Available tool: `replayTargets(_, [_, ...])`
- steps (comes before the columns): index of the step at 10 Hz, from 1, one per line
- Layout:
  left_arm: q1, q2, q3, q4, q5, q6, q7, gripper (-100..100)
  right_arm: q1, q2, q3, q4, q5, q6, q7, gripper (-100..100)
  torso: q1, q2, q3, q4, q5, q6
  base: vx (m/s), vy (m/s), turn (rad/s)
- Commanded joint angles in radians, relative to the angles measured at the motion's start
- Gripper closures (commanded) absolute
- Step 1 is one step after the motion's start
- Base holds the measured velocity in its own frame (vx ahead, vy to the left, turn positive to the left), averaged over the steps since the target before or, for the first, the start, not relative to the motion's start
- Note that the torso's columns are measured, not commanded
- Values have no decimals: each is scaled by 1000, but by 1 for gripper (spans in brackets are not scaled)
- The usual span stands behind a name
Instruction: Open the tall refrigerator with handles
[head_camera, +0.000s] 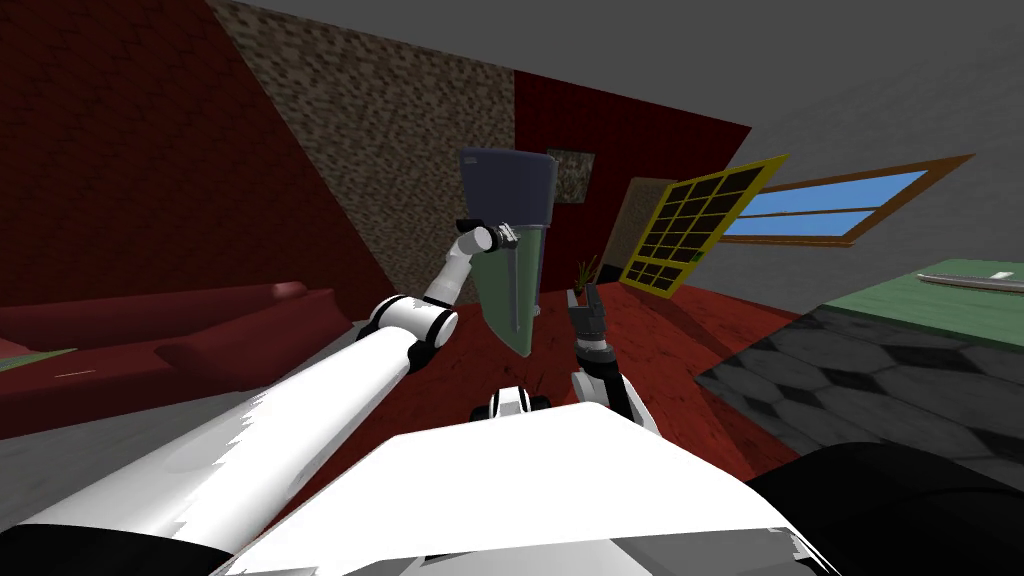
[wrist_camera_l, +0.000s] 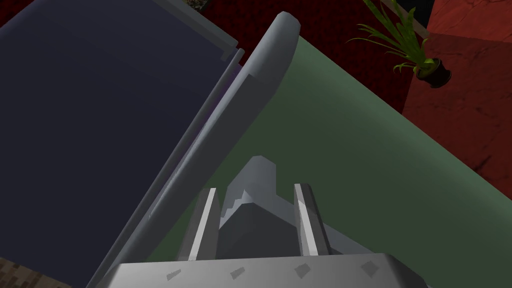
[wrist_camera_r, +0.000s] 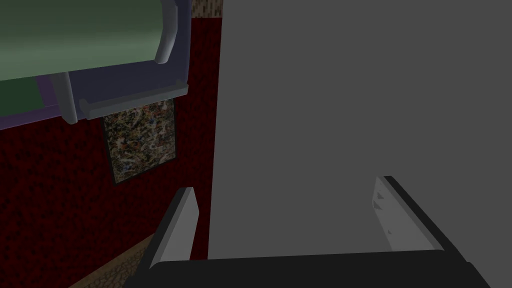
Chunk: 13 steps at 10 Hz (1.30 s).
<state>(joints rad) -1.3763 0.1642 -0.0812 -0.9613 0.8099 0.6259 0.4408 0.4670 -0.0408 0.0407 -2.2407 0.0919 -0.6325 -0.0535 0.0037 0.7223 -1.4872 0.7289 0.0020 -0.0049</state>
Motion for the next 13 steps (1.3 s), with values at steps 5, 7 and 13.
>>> replayTargets(5, [-73,30,-7,-27,48,82,36,-100,0,1,0,0,0,0,0,0,-14,12,8,8,-6,7,10,21,48])
replayTargets(7, [-91,33,-6,-13,57,87,35,-100,0,1,1,0,0,0,0,0,-7,13,9,9,-3,6,26,-65,36])
replayTargets(13, [-95,32,-7,-11,59,89,36,0,0,0,0,0,0,0,0,0,-3,16,11,9,-2,4,1,-3,-3])
